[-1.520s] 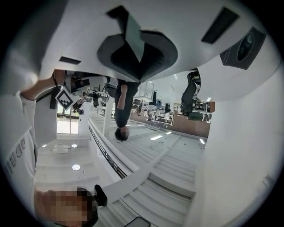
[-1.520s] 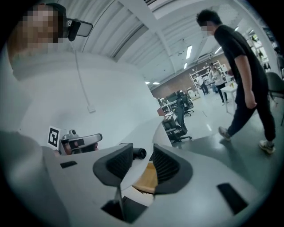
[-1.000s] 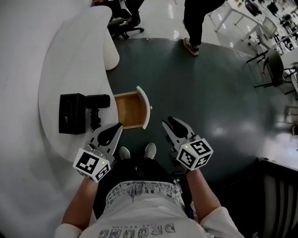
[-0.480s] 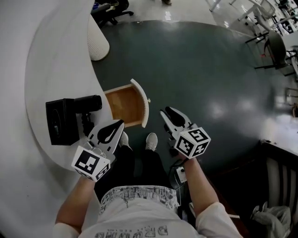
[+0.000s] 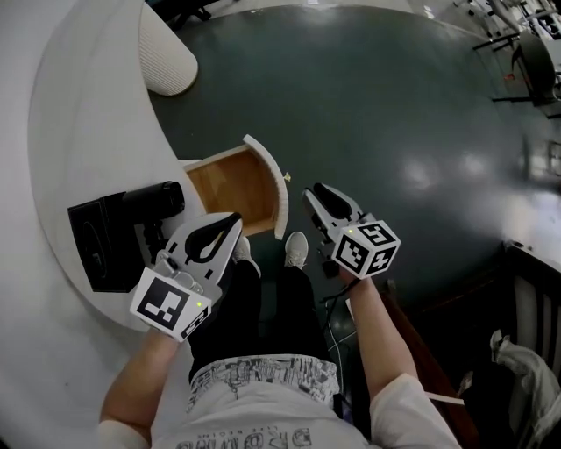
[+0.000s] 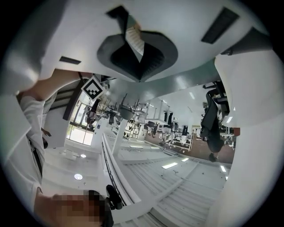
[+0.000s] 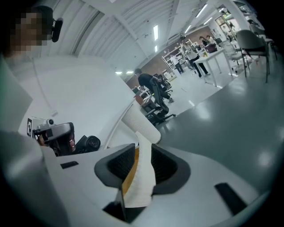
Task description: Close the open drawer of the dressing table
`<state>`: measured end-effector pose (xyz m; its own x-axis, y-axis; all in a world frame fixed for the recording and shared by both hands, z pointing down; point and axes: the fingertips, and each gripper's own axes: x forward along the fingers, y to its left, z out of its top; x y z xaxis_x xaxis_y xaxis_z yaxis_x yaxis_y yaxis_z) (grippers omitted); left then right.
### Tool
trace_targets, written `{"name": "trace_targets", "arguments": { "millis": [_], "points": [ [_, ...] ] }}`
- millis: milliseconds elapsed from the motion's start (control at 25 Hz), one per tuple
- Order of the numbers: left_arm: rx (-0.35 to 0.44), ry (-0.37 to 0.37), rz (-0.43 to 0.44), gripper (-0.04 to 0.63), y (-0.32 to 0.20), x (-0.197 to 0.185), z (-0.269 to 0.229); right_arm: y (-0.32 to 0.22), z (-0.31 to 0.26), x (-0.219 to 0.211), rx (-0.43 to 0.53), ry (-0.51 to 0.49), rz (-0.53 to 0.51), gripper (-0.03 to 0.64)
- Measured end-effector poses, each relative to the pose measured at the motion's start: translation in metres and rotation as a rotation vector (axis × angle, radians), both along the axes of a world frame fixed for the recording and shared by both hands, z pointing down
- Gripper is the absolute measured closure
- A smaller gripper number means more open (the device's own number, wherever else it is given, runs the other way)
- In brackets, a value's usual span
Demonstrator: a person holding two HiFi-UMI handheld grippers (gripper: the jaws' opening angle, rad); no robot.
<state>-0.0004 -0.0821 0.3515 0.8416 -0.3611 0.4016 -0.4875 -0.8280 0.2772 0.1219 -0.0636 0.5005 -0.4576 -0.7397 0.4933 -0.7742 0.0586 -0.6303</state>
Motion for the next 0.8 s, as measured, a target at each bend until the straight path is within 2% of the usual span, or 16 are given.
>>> {"name": "trace_targets", "arguments": {
  "millis": [400,800],
  "points": [
    [-0.049,-0.045,-0.009,0.580,-0.012,0.006,0.040,-0.014,0.074,-0.003,-0.061,-0.064,-0.042,0.506],
    [-0.093,-0.063,-0.029,0.580,-0.012,0.007,0.066,-0.022,0.129,-0.019,-0.106,-0.187,-0.097,0.508]
  ]
}}
